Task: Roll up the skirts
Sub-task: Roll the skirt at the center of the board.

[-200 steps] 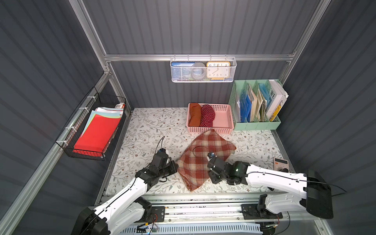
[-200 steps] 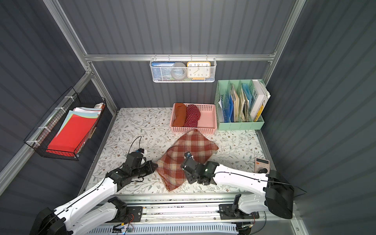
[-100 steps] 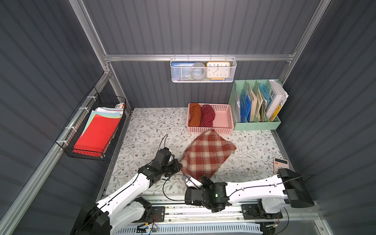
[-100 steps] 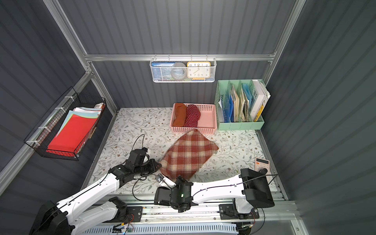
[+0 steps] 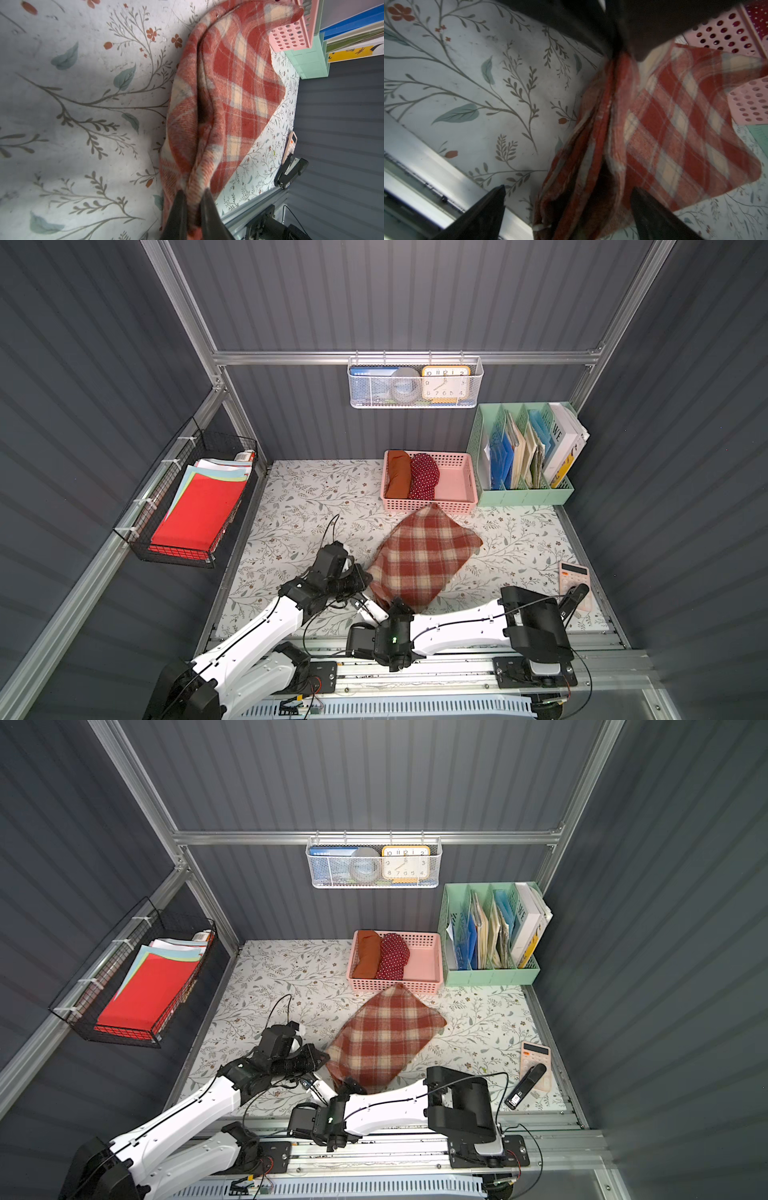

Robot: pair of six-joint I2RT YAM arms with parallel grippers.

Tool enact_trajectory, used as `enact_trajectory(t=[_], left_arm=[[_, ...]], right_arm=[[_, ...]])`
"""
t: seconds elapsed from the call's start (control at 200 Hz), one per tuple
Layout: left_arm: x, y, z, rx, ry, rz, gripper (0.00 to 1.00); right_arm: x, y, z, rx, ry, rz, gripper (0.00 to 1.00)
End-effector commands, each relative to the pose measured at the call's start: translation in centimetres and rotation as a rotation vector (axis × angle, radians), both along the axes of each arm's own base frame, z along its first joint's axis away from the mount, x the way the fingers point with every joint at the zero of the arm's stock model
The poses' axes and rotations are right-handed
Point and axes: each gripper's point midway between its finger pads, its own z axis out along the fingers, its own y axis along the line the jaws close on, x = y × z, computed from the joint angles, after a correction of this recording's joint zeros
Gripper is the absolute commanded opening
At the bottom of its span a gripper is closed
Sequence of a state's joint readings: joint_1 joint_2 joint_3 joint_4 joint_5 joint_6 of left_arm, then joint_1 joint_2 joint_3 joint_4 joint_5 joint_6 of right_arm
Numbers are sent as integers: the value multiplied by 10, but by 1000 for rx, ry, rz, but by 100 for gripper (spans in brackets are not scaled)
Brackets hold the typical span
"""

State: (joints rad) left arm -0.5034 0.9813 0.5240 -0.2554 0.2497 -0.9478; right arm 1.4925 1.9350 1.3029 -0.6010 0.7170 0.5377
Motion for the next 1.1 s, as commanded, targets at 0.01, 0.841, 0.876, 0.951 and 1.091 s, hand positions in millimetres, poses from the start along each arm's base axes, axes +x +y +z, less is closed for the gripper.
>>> enact_trajectory(t=[0.01, 0.841, 0.876, 0.951, 1.091], left_arm=[[-6, -5, 6, -29, 16, -16, 0], [-7, -7, 7, -24, 37, -32, 0], [-7, -7, 7, -26, 38, -34, 0], [-7, -8, 9, -26, 38, -37, 0], [-7, -9, 12, -37, 35, -35, 0]], right_arm=[[19, -3, 4, -1, -68, -90, 99], [-5, 0, 31, -61, 19, -32, 99], [-3, 1, 28, -62, 16, -37, 99], [5, -1, 18, -72, 28, -64, 99], [20, 0, 1, -63, 58, -92, 99]])
